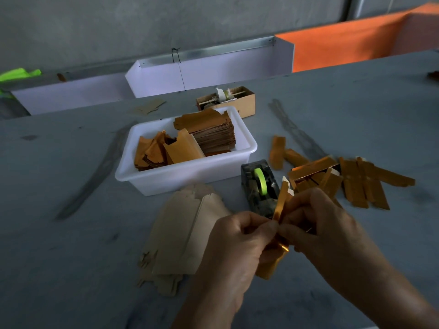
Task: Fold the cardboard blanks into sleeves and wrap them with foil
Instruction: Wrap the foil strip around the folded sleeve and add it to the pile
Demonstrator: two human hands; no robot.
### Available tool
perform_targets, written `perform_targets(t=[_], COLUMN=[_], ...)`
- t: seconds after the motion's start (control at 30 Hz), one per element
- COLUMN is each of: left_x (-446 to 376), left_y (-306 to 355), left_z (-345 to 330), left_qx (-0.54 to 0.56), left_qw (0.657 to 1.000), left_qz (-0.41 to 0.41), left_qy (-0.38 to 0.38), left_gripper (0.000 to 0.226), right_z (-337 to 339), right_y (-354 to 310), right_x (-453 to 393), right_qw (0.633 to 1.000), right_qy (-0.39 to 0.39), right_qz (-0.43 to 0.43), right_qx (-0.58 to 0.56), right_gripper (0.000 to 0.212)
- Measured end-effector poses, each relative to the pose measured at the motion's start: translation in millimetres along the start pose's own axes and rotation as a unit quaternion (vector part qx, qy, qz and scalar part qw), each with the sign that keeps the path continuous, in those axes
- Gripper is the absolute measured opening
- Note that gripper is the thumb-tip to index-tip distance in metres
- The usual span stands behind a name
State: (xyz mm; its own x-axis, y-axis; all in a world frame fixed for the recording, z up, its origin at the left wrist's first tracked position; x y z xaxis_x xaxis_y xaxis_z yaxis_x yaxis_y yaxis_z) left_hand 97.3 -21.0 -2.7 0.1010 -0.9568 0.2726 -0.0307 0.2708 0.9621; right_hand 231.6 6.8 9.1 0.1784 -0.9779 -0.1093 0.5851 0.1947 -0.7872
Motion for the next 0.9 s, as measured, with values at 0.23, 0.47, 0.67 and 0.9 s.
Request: perform_targets(t=[0.23,0.47,0.67,0.9], left_x=[4.8,0.3,3.1,0.1], left_y=[-9.0,-18.3,-18.5,-20.5], left_z=[-9.7,8.0,1.0,6.3], left_qx=[-0.069,-0.017,-0.014,0.06], left_qw=[0.984,0.983,0.995,0.997], left_qz=[-0.128,-0.102,-0.058,0.008], left_qy=[0.105,0.151,0.086,0.038], left_gripper=[0.015,0.016,0.017,0.007], right_z=[-3.1,2.1,-17.7,-18.8], right_y=[-6.6,0.9,11.7,13.5], right_x=[1.9,3.8,7.0,4.9], right_qw=[0.992,0.985,0.975,0.972], right_qy=[0.034,0.022,-0.074,-0.097], right_qz=[-0.025,-0.044,-0.119,-0.068], right_qx=[0.116,0.162,-0.174,-0.204], right_gripper=[0.029,0.05,0.047,0.017])
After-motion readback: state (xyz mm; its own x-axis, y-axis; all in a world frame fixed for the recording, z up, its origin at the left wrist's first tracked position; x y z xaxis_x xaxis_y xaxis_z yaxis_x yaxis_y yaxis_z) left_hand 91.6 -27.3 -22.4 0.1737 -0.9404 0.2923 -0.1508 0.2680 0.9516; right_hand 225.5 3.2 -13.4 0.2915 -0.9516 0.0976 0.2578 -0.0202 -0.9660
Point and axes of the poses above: each hand's wrist, its own x-axis away from the middle knuckle, its own z-axis out of the back of the hand, y = z × x, the point moved 3 cm from there along -x, towards the middle knuckle, and after that the axes turned 2 degrees about x, right-handed, at the moved point
